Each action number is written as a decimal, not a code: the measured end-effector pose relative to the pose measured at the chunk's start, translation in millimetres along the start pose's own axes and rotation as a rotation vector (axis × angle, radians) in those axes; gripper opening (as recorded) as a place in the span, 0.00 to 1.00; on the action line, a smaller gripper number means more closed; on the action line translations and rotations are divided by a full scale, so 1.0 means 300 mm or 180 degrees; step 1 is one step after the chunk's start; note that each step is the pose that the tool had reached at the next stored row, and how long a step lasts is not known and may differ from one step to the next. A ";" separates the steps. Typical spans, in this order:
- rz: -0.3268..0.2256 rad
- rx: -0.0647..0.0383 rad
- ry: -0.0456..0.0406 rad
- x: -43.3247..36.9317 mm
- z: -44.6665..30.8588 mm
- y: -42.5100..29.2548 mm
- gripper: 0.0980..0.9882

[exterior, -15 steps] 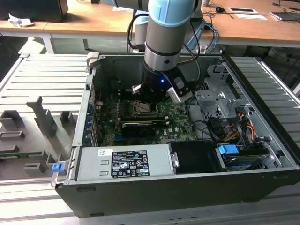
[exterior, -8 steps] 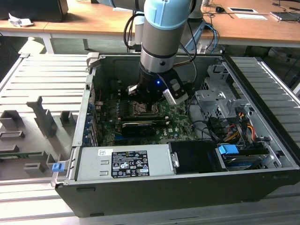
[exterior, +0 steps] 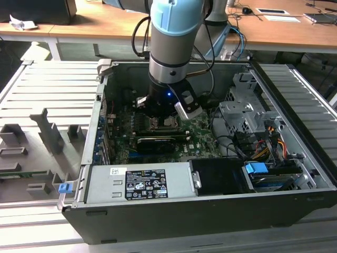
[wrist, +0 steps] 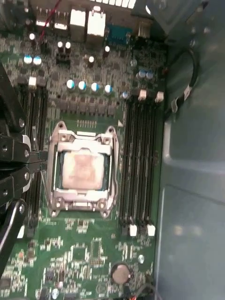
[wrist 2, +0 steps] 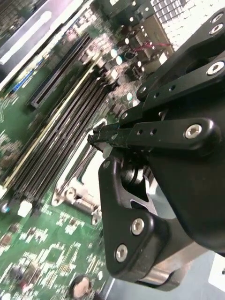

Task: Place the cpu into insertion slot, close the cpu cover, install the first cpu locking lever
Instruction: 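Install the first cpu locking lever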

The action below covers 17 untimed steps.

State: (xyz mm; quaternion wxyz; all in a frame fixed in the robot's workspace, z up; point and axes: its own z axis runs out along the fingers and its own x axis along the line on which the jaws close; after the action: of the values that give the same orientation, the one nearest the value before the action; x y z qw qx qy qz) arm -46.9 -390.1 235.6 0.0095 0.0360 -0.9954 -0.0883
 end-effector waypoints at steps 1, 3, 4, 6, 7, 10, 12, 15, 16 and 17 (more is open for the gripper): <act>0.0000 -0.0002 0.0000 0.009 0.002 0.001 0.01; 0.0000 -0.0005 -0.0001 0.022 0.011 0.000 0.01; 0.0000 -0.0005 -0.0001 0.025 0.017 -0.001 0.01; 0.0000 -0.0005 -0.0001 0.030 0.030 -0.003 0.01; 0.0000 -0.0007 -0.0001 0.031 0.039 -0.005 0.01; 0.0000 -0.0009 0.0000 0.031 0.041 -0.005 0.01; 0.0000 -0.0009 -0.0001 0.031 0.041 -0.005 0.01; 0.0000 -0.0010 -0.0001 0.031 0.041 -0.005 0.01; 0.0000 -0.0009 -0.0001 0.031 0.041 -0.005 0.01; 0.0000 -0.0009 -0.0001 0.031 0.041 -0.005 0.01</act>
State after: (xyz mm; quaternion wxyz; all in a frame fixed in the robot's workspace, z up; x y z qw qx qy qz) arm -56.4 -390.1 223.2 0.0094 0.0360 -0.9953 -0.0897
